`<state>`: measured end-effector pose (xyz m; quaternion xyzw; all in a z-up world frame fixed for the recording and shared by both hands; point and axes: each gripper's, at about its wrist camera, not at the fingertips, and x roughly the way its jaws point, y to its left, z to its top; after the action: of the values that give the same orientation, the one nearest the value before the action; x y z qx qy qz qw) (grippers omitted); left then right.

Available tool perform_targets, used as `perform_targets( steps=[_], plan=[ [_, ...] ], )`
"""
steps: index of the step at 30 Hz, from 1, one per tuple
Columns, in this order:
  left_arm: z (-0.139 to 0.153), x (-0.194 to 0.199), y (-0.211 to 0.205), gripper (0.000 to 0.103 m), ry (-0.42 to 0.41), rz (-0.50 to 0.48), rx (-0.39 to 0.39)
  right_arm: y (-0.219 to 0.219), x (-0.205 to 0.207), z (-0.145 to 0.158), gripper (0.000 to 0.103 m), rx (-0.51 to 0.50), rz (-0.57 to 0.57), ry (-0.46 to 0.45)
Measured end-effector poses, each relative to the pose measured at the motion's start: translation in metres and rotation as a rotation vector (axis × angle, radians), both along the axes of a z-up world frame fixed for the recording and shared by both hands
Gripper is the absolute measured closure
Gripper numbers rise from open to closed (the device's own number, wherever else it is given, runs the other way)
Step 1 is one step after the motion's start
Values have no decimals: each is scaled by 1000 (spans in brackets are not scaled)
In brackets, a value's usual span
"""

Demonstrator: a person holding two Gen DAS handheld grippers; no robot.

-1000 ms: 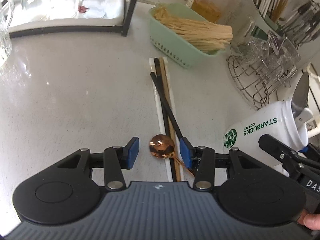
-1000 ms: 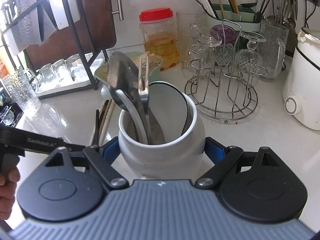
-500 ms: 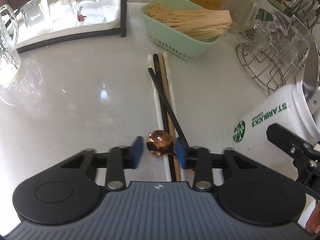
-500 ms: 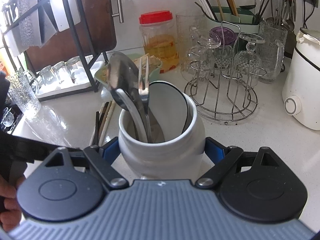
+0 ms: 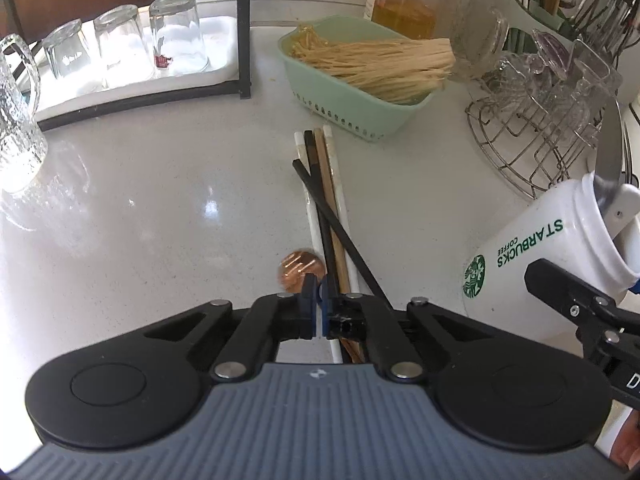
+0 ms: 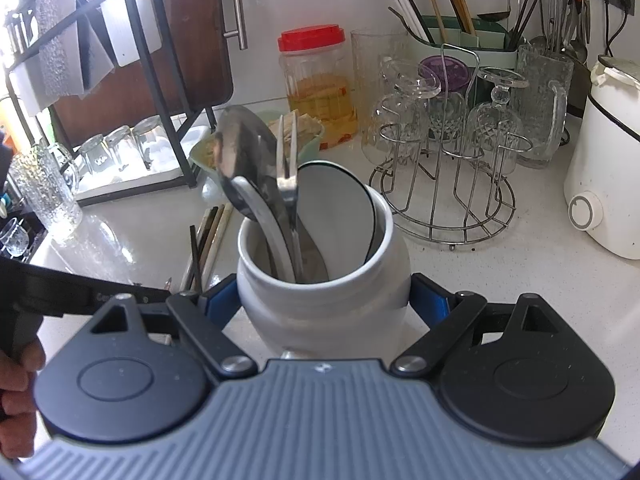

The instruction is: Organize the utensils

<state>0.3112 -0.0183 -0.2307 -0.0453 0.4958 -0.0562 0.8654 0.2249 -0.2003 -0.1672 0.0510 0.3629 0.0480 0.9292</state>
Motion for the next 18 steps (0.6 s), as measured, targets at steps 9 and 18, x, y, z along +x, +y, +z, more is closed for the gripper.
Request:
perform_targets(
  steps=[9, 18],
  plan=[
    [5, -6, 7, 100, 13, -14, -54, -1, 4, 1, 12, 3, 16, 15],
    [0, -11, 12, 100, 48, -6, -107, -2, 5, 1, 12, 8, 19, 25]
  ],
)
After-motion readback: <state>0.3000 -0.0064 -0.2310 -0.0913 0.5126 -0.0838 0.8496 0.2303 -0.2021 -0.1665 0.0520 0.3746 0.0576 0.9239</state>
